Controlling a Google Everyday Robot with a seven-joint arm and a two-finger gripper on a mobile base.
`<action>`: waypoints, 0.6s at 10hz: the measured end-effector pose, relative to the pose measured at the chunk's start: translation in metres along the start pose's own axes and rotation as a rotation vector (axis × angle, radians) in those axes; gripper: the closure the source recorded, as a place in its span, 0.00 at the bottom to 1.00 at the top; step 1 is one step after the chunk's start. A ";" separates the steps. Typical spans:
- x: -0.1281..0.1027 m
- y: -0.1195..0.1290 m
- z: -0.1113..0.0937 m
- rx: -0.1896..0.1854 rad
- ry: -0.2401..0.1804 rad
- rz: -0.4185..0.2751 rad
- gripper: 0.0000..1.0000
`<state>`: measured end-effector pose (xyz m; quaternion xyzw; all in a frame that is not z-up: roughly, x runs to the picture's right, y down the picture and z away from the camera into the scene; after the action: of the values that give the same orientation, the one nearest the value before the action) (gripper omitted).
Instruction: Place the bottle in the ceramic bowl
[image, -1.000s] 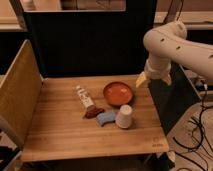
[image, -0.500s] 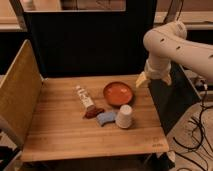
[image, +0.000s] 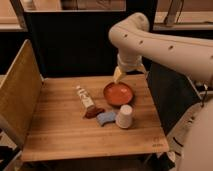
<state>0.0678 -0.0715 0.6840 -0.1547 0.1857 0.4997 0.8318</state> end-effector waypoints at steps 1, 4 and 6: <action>-0.016 0.013 0.001 -0.008 -0.011 -0.027 0.20; -0.061 0.061 0.016 -0.125 -0.052 -0.071 0.20; -0.078 0.098 0.032 -0.234 -0.055 -0.083 0.20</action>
<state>-0.0478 -0.0735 0.7420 -0.2444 0.0967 0.4871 0.8328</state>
